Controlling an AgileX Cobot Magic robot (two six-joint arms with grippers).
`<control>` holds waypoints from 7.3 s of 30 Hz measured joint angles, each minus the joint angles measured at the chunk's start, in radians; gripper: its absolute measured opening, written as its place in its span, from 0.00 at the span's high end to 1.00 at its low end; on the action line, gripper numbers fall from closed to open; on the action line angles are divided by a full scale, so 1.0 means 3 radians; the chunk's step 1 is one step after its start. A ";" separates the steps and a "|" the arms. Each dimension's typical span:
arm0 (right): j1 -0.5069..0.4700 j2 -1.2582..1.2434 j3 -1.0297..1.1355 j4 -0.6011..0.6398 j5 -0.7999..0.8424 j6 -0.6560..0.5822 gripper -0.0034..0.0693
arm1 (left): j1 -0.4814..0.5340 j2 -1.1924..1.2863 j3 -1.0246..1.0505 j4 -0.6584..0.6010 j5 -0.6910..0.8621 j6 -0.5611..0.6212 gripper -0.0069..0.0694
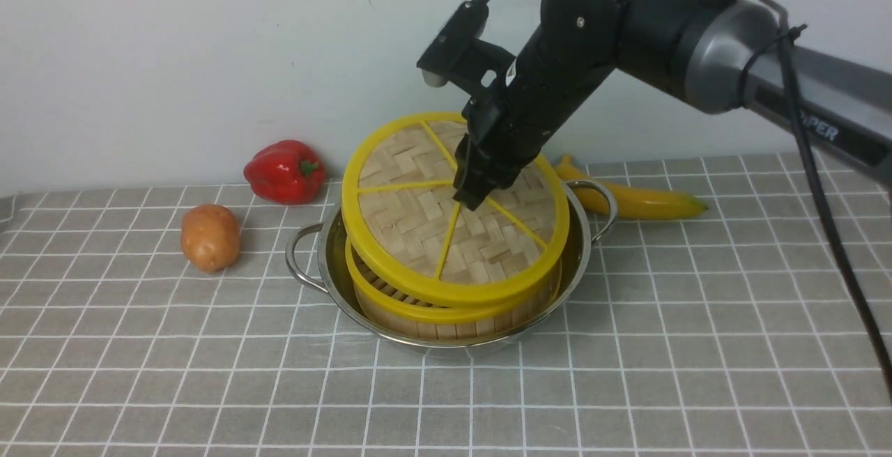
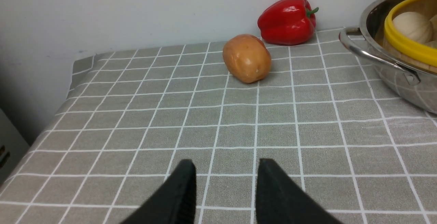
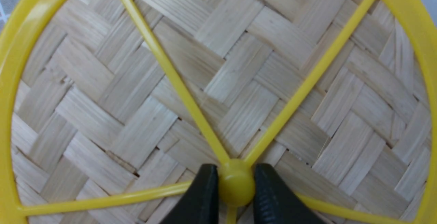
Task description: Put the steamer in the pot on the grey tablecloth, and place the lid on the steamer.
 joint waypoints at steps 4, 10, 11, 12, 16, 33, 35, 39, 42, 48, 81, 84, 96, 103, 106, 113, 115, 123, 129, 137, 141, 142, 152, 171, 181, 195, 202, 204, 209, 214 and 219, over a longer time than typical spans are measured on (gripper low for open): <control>0.0000 0.0000 0.0000 0.0003 -0.0021 0.0000 0.75 | 0.0000 0.0000 0.0000 0.0000 0.0000 0.0000 0.59; 0.0000 0.0000 0.0000 0.0035 -0.0022 -0.0003 0.75 | 0.0000 0.0000 0.0000 0.0000 0.0000 0.0000 0.59; 0.0000 0.0000 0.0000 0.0039 -0.0022 -0.0003 0.75 | 0.0000 0.0000 0.0000 0.0000 0.0000 0.0000 0.59; 0.0000 0.0000 0.0000 0.0039 -0.0022 -0.0003 0.75 | 0.0000 0.0000 0.0000 0.0000 0.0000 0.0000 0.59; 0.0000 0.0003 0.0000 0.0042 -0.0019 -0.0003 0.75 | 0.0000 0.0000 0.0000 0.0000 0.0000 0.0000 0.59; 0.0000 0.0106 0.0000 0.0054 -0.0027 -0.0010 0.75 | 0.0000 0.0000 0.0000 0.0000 -0.0003 0.0000 0.59; 0.0000 0.0107 0.0000 0.0054 -0.0031 -0.0011 0.75 | 0.0000 0.0000 0.0000 0.0000 -0.0003 0.0000 0.59; 0.0000 0.0107 0.0000 0.0054 -0.0040 -0.0023 0.75 | 0.0000 0.0000 0.0000 0.0000 -0.0003 0.0000 0.59; 0.0000 0.0107 0.0000 0.0051 -0.0043 -0.0031 0.75 | 0.0000 0.0000 0.0000 0.0000 -0.0003 0.0000 0.59; 0.0000 0.0109 0.0000 0.0051 -0.0053 -0.0078 0.75 | 0.0000 0.0000 0.0000 0.0000 -0.0003 0.0000 0.59; 0.0000 0.0110 -0.0022 0.0078 -0.0102 -0.0110 0.73 | 0.0000 0.0000 0.0000 0.0000 -0.0003 0.0000 0.59; 0.0000 0.0110 -0.0022 0.0078 -0.0126 -0.0110 0.67 | 0.0000 0.0000 0.0000 0.0000 -0.0003 0.0000 0.59; 0.0000 0.0107 -0.0025 0.0078 -0.0340 -0.0110 0.47 | 0.0000 0.0000 0.0000 0.0000 -0.0003 0.0000 0.59; 0.0000 0.0098 -0.0028 -0.0010 -0.0170 -0.0107 0.47 | 0.0000 0.0000 0.0000 0.0000 -0.0003 0.0000 0.59; 0.0000 0.0098 -0.0028 -0.0015 -0.0111 -0.0104 0.47 | 0.0000 0.0000 0.0000 0.0000 -0.0003 0.0000 0.59; 0.0000 0.0130 -0.0028 0.0043 -0.0047 -0.0172 0.55 | 0.0000 0.0000 0.0000 0.0000 -0.0003 0.0000 0.59; 0.0000 0.0130 -0.0028 0.0077 -0.0086 -0.0185 0.57 | 0.0000 0.0000 0.0000 0.0000 -0.0003 0.0000 0.59; 0.0000 0.0142 -0.0028 0.0114 -0.0138 -0.0199 0.62 | 0.0000 0.0000 0.0000 0.0000 -0.0003 0.0000 0.59; 0.0000 0.0190 -0.0028 0.0256 -0.0150 -0.0213 0.62 | 0.0000 0.0000 0.0000 0.0000 -0.0003 0.0000 0.59; 0.0000 0.0247 -0.0038 0.0292 -0.0211 -0.0228 0.62 | 0.0000 0.0000 0.0000 0.0000 -0.0003 0.0000 0.59; 0.0000 0.0278 -0.0042 0.0292 -0.0226 -0.0211 0.62 | 0.0000 0.0000 0.0000 0.0000 -0.0003 0.0000 0.59; 0.0000 0.0282 -0.0042 0.0292 -0.0226 -0.0211 0.62 | 0.0000 0.0000 0.0000 0.0000 -0.0003 0.0000 0.59; -0.0003 0.0284 -0.0043 0.0352 -0.0244 -0.0269 0.62 | 0.0000 0.0000 0.0000 0.0000 -0.0003 0.0000 0.59; -0.0002 -0.0462 -0.0043 -0.0568 -0.0448 0.0702 0.81 | 0.0000 0.0000 0.0000 0.0000 -0.0003 0.0000 0.59; -0.0002 -0.0923 -0.0043 -0.1017 -0.0367 0.1590 0.97 | 0.0000 0.0000 0.0000 0.0000 -0.0003 0.0000 0.59; -0.0021 -0.1417 -0.0021 -0.1213 -0.0212 0.2048 0.95 | 0.0000 0.0000 0.0000 0.0000 -0.0003 0.0000 0.59; -0.0259 -0.1856 0.0792 -0.1289 -0.0267 0.2204 0.93 | 0.0000 0.0000 0.0000 0.0000 -0.0006 0.0000 0.59; -0.0375 -0.2080 0.1230 -0.1296 -0.0488 0.2263 0.93 | 0.0000 0.0000 0.0000 0.0000 -0.0006 0.0000 0.59; -0.1015 -0.3334 0.3078 -0.1307 -0.1643 0.2602 0.89 | 0.0000 0.0000 0.0000 0.0000 -0.0006 0.0000 0.59; -0.1628 -0.4361 0.4458 -0.1333 -0.2555 0.2815 0.86 | 0.0000 0.0000 0.0000 0.0000 -0.0006 0.0000 0.59; -0.1971 -0.5353 0.5419 -0.1494 -0.3026 0.2840 0.82 | 0.0000 0.0000 0.0000 0.0000 -0.0006 0.0000 0.59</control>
